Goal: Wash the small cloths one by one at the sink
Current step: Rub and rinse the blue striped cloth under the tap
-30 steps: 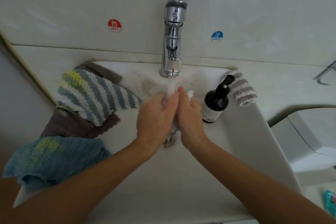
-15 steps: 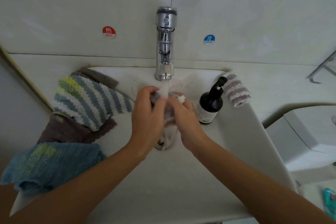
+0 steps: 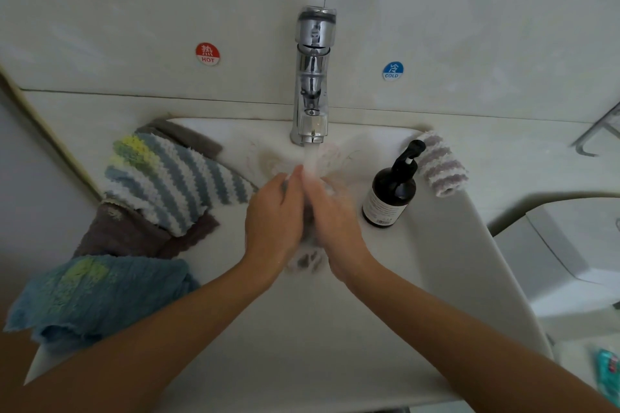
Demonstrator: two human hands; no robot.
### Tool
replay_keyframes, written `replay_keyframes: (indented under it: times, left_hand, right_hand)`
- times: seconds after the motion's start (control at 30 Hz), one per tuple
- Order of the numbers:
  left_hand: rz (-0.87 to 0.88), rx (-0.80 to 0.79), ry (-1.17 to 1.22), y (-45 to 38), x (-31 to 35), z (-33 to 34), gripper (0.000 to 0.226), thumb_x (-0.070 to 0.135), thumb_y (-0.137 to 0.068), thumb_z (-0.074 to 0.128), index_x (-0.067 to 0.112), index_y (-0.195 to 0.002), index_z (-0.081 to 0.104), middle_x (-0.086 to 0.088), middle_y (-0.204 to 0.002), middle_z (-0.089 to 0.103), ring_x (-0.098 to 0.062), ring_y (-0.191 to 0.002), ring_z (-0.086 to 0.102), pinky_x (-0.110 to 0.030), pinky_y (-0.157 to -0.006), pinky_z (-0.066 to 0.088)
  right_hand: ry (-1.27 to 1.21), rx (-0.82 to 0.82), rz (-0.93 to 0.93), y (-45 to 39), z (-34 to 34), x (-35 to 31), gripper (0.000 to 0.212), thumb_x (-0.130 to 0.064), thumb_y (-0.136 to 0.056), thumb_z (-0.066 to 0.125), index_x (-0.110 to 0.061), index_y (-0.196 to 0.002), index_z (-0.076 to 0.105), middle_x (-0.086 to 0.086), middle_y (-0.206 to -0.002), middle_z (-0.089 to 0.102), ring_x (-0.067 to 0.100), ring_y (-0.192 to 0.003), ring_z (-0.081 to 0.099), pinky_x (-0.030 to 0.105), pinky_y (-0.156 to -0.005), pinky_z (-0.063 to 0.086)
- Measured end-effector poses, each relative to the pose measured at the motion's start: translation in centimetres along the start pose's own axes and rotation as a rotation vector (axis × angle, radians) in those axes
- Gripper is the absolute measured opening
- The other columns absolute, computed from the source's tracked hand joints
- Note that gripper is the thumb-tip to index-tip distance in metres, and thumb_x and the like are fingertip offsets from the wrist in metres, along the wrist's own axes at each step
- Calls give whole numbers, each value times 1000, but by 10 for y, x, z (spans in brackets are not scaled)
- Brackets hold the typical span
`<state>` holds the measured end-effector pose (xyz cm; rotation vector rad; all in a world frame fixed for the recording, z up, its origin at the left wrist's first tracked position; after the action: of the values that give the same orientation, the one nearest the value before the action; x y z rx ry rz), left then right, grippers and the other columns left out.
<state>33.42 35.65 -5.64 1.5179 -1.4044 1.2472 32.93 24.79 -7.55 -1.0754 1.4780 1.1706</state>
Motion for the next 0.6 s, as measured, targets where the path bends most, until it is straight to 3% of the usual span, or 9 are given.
replay_keyframes:
  times: [0.07,0.13,0.2,0.4,0.5,0.6]
  left_hand:
    - [-40,1,42,2,-1,1,44,45,-101,36,20,-78,65,2,-74,66,-10,-72,64,-29,-66,53]
    - [-89,17,58,3,-2,3,40,44,-100,38,28,-73,63,6,-70,65,-1,-67,62,-19,-59,47]
    - [-65,20,73,4,2,5,42,42,-100,42,25,-69,63,3,-64,64,-1,-60,61,-18,-55,46]
    - [-11,35,115,5,6,5,38,31,-101,45,16,-72,64,-2,-65,64,-10,-60,61,-28,-58,52]
    - [25,52,79,6,5,3,24,31,-98,49,19,-79,55,2,-66,58,-7,-59,55,-33,-57,49]
    - [-38,0,220,8,-2,11,9,41,-95,52,36,-100,46,5,-93,62,-6,-82,65,-31,-68,57]
  right_hand:
    - [50,49,6,-1,-5,-1,40,-59,-83,56,-20,-80,68,-3,-77,71,16,-81,70,45,-81,58]
    - [56,58,23,-1,-9,-1,44,-51,-92,54,-10,-78,65,-2,-68,65,11,-69,64,38,-68,56]
    - [107,37,6,-2,-7,-6,42,-42,-98,48,-8,-78,61,0,-65,61,2,-57,57,27,-55,48]
    - [-19,38,-63,3,-7,-11,40,-32,-102,43,-3,-81,60,7,-71,61,18,-70,60,46,-72,55]
    - [-41,66,-50,6,-9,-8,29,-30,-102,43,-14,-87,61,2,-75,65,12,-72,65,35,-67,55]
    - [-159,122,-34,3,-18,-5,16,-24,-104,43,-20,-95,56,12,-94,68,20,-81,67,31,-63,57]
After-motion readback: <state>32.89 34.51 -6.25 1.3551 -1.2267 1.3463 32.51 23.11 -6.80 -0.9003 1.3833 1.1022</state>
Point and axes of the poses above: each hand's wrist, its own y-axis away from the middle knuckle, its own z-axis out of the palm, x = y × z, the point moved 10 cm from there along -y, towards the middle knuckle
